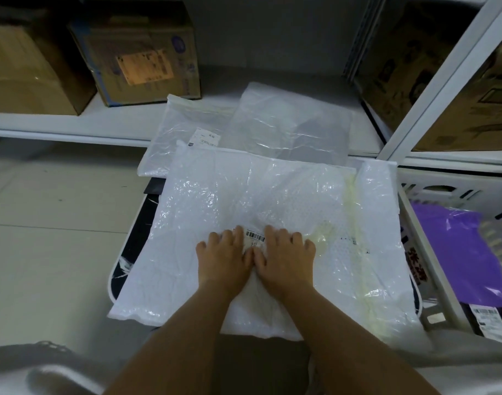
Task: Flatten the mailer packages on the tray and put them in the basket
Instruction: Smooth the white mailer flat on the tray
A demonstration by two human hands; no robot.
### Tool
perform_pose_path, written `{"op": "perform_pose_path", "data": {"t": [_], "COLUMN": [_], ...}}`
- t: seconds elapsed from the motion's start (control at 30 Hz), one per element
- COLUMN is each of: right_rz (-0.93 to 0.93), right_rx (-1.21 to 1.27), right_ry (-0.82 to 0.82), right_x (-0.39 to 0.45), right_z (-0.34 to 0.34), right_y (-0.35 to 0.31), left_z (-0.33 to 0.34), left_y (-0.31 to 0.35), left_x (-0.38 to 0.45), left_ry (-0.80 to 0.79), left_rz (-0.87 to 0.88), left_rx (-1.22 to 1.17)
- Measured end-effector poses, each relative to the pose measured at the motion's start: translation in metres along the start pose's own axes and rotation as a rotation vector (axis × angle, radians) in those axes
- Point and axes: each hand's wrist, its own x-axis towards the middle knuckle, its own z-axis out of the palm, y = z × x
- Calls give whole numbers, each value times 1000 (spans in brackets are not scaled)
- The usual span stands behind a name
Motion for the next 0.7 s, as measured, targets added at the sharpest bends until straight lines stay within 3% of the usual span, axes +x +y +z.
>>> {"op": "perform_pose_path", "data": {"t": [0.17,0.3,0.4,0.6,0.7], "right_rz": [-28,-75,-57,-63,-88], "right_rx": [44,90,34,9,21], "right_ry": [28,-182,-102,56,32], "right_x": [28,42,47,70,76], "right_z": [-3,2,6,4,6], "right_y": [-16,-18,-18,-27,-26], "left_z": [-4,5,11,4,-3], "left_y": [-4,-15,-21,-30,-37], "left_x": [20,32,32,44,60], "left_ry": [-11,-143,-194,55,40], "left_rz": [17,46,16,46,39], "left_rx": [44,-40,-78,-75,1]}}
